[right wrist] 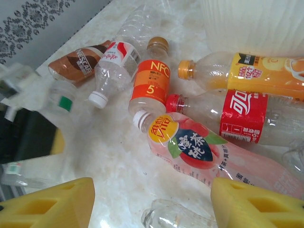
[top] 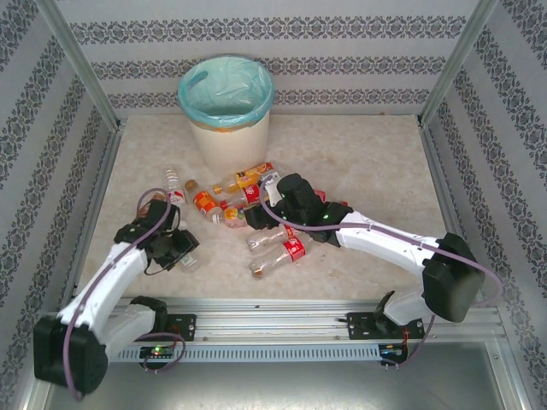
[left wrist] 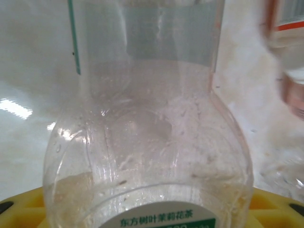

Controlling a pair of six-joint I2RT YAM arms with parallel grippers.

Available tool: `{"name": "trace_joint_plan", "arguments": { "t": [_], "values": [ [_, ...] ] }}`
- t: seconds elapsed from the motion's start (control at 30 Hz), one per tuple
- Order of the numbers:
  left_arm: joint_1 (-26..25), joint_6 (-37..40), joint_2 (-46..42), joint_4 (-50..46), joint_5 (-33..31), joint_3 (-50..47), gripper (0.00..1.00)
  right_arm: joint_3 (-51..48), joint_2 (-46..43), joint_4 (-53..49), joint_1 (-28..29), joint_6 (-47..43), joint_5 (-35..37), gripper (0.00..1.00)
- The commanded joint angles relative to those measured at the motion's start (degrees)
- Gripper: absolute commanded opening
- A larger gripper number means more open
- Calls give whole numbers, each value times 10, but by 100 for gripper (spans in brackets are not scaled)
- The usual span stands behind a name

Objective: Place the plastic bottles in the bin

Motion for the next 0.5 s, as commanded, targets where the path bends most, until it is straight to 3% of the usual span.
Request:
{"name": "trace_joint_plan", "arguments": {
  "t": [0.0,0.1,0.2,0.47],
  "values": [
    [-2,33,-85,-108,-49,71,46,23,-26,-32,1,-6,14,66],
    [-2,65,-128,-159,-105,167,42,18,-46,-44,1,-4,25,66],
    [-3,112,-105,-153,-137,266,42,14,-66,-51,1,-4,37,66],
    [-4,270,131,10,-53,520,40,39,-94,-69,0,-22,55,65]
  ]
}}
